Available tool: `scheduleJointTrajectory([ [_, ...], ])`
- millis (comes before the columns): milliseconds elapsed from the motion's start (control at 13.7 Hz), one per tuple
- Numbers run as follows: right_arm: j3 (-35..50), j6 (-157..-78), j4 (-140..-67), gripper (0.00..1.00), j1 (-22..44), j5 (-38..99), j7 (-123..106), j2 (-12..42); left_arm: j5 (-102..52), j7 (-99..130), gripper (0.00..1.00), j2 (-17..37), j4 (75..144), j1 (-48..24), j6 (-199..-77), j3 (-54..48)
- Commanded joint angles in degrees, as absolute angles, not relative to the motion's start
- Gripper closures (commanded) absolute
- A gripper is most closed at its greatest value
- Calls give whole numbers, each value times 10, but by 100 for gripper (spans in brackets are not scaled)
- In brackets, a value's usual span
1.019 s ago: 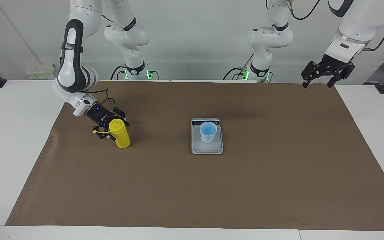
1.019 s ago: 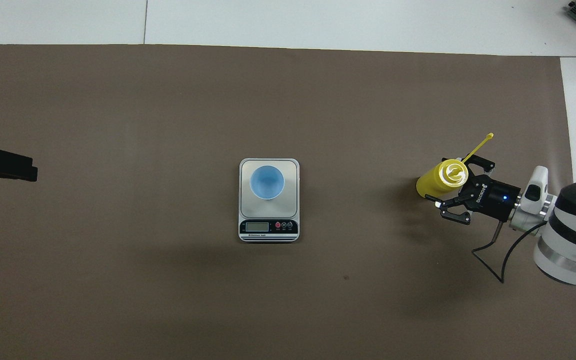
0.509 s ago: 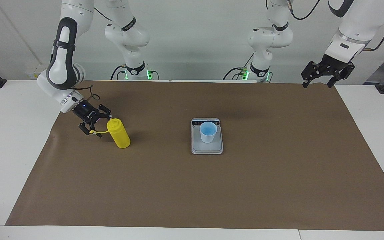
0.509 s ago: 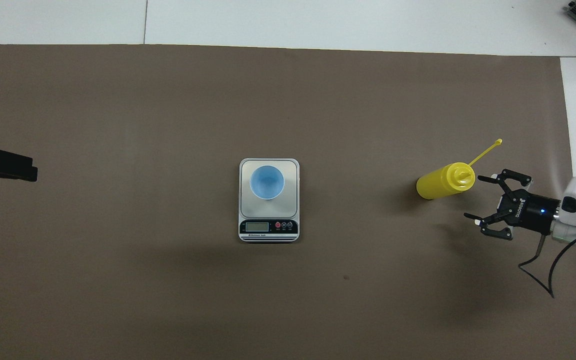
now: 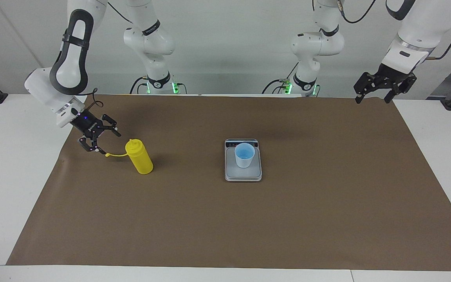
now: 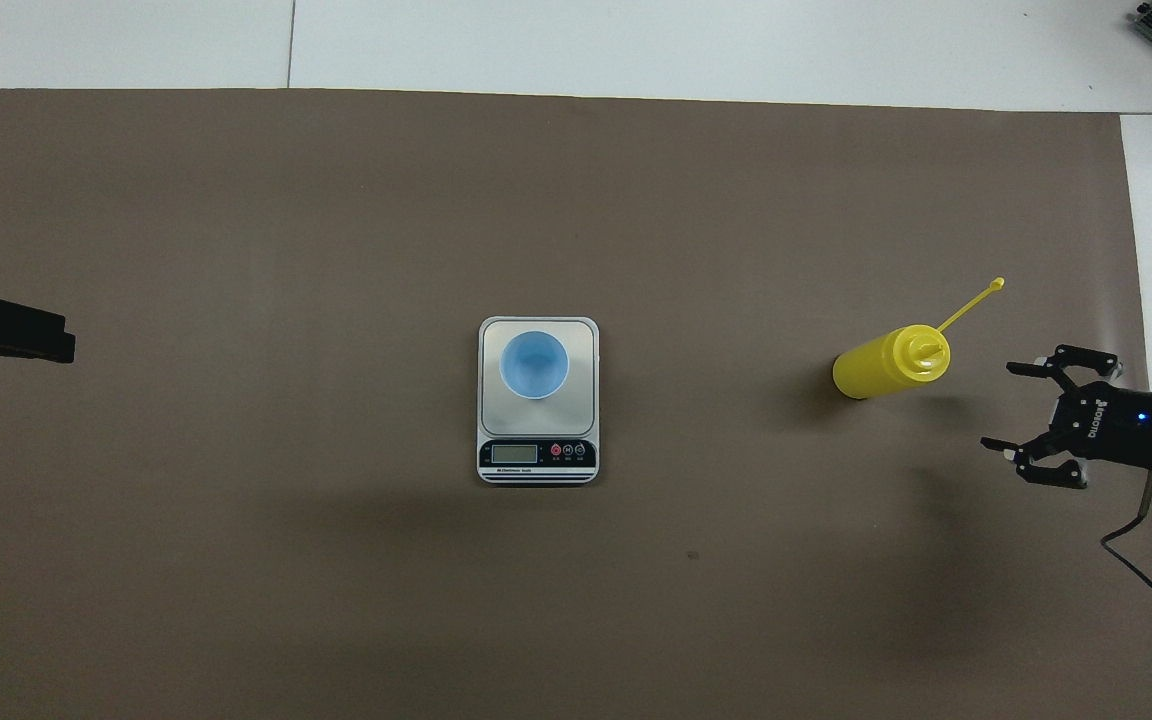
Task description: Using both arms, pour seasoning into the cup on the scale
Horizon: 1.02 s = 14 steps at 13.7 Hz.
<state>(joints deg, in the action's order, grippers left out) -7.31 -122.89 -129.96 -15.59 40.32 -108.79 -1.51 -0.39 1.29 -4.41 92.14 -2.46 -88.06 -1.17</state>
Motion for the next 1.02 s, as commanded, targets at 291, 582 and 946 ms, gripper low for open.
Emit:
scheduleJointTrajectory([
  [291, -62, -1142, -1199, 0, -82, 193, -652, -78, -12, 18, 0, -59, 935, -16, -876, -15],
  [582, -61, -1053, -1095, 0, -5, 70, -347, -74, -12, 18, 0, -59, 935, -17, -876, -15],
  [946, -61, -956, -970, 0, 41, 25, -40, -35, -12, 18, 0, -59, 935, -16, -876, -15],
])
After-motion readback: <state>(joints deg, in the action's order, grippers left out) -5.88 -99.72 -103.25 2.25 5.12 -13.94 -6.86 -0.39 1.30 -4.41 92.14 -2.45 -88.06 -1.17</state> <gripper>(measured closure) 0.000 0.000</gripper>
